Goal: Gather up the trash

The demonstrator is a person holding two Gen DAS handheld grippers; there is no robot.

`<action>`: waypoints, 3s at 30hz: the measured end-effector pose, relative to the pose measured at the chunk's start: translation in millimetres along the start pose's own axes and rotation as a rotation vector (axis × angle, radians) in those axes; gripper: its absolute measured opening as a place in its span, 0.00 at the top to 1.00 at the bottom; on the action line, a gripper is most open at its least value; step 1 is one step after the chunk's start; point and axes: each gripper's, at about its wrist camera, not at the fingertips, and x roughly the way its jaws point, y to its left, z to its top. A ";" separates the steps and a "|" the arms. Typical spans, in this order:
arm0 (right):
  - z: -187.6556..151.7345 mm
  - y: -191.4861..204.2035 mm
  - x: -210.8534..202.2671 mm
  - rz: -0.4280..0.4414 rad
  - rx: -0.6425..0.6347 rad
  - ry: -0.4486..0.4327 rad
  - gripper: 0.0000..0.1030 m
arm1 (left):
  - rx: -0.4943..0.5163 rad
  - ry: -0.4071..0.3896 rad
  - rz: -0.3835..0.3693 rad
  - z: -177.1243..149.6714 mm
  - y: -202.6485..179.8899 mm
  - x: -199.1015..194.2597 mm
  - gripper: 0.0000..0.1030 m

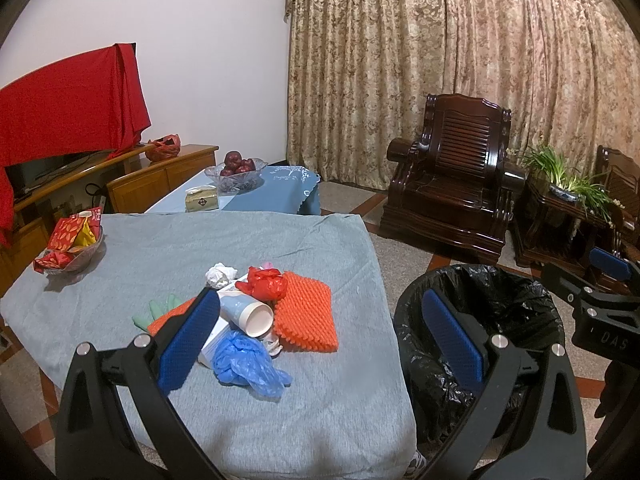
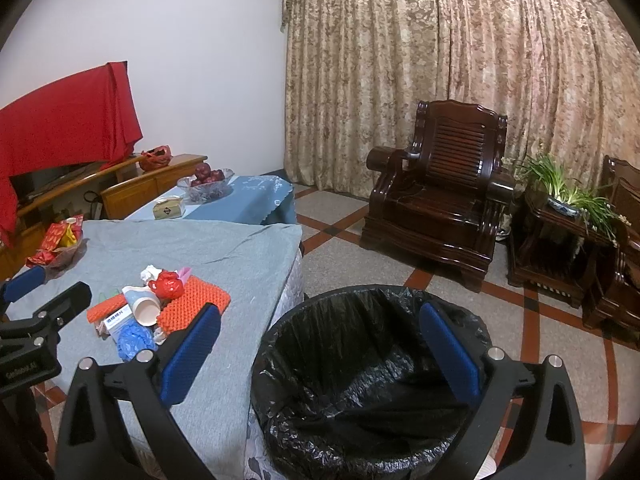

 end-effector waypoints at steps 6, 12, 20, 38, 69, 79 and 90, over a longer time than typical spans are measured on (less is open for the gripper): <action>-0.4 3.7 2.8 0.019 -0.004 0.005 0.06 | -0.003 0.006 0.006 -1.5 10.1 6.5 0.05; -0.3 21.8 26.3 0.090 -0.020 0.021 0.06 | -0.024 0.013 0.071 -6.3 35.8 18.2 0.05; -2.2 72.4 78.7 0.230 -0.053 0.074 0.08 | -0.050 0.049 0.208 -20.8 109.8 47.9 0.05; -59.8 165.7 224.6 0.208 -0.175 0.306 0.20 | -0.089 0.109 0.248 -37.8 171.9 111.4 0.05; -41.7 142.5 226.8 0.287 -0.161 0.360 0.89 | -0.078 0.265 0.004 -37.6 117.9 210.7 0.37; -32.8 132.6 215.3 0.292 -0.152 0.323 0.89 | -0.123 0.274 -0.071 -35.7 107.9 222.2 0.85; -28.3 119.4 200.6 0.299 -0.129 0.303 0.89 | -0.114 0.278 -0.086 -41.8 102.5 206.9 1.00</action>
